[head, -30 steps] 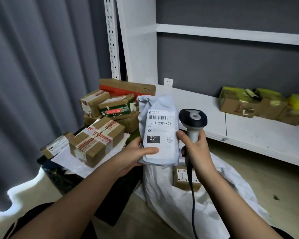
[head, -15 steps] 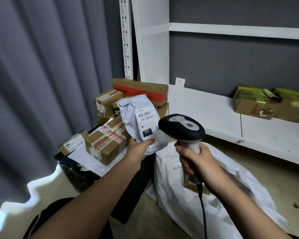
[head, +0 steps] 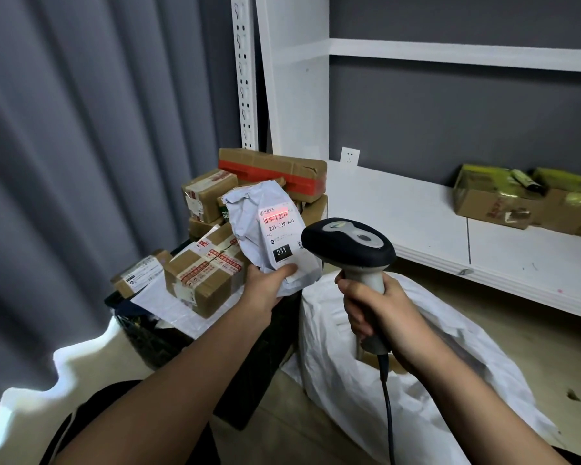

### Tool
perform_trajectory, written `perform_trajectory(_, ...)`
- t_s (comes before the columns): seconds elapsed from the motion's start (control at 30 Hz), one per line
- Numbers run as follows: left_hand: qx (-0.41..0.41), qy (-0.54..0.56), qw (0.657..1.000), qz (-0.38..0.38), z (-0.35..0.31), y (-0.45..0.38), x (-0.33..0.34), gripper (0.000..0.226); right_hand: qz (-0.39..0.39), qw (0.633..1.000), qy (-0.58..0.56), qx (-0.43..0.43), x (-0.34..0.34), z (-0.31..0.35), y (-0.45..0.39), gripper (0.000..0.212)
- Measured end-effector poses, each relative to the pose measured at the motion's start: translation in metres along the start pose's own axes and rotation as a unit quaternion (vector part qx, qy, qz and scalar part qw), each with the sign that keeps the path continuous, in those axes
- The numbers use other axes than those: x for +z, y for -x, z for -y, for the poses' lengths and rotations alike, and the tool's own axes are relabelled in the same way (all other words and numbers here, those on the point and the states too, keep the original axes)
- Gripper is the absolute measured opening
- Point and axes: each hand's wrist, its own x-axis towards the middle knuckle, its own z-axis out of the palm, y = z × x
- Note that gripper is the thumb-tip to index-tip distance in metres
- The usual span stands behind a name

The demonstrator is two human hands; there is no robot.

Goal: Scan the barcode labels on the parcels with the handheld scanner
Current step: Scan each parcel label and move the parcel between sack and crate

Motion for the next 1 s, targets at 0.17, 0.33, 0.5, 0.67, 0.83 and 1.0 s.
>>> perform_trajectory(0.17, 0.000, 0.001, 1.000, 0.001, 0.001, -0.001, 0.001, 0.050, 0.000, 1.000, 0.000, 0.003, -0.002, 0.000, 0.001, 0.026)
perform_trajectory(0.33, 0.000, 0.005, 1.000, 0.007, 0.001, -0.002, 0.002, 0.044, -0.001, 1.000, -0.003, 0.011, -0.003, 0.000, 0.002, 0.030)
perform_trajectory(0.5, -0.014, -0.011, 1.000, 0.021, 0.004, -0.002, 0.004, 0.050, -0.026, 0.999, -0.026, -0.002, -0.008, 0.004, 0.004, 0.022)
perform_trajectory(0.67, -0.024, -0.094, 0.990, 0.101, 0.021, -0.004, 0.013, 0.026, -0.136, 0.990, -0.035, -0.021, -0.038, 0.008, 0.003, 0.015)
perform_trajectory(0.83, 0.018, -0.326, 0.937, 0.123, 0.046, -0.007, 0.027, 0.073, -0.242, 0.970, 0.001, -0.014, -0.088, 0.001, 0.007, 0.012)
perform_trajectory(1.0, 0.117, -0.503, 0.845, 0.137, 0.082, -0.018, 0.050, 0.068, -0.291, 0.956, 0.004, 0.022, -0.129, -0.017, 0.012, 0.014)
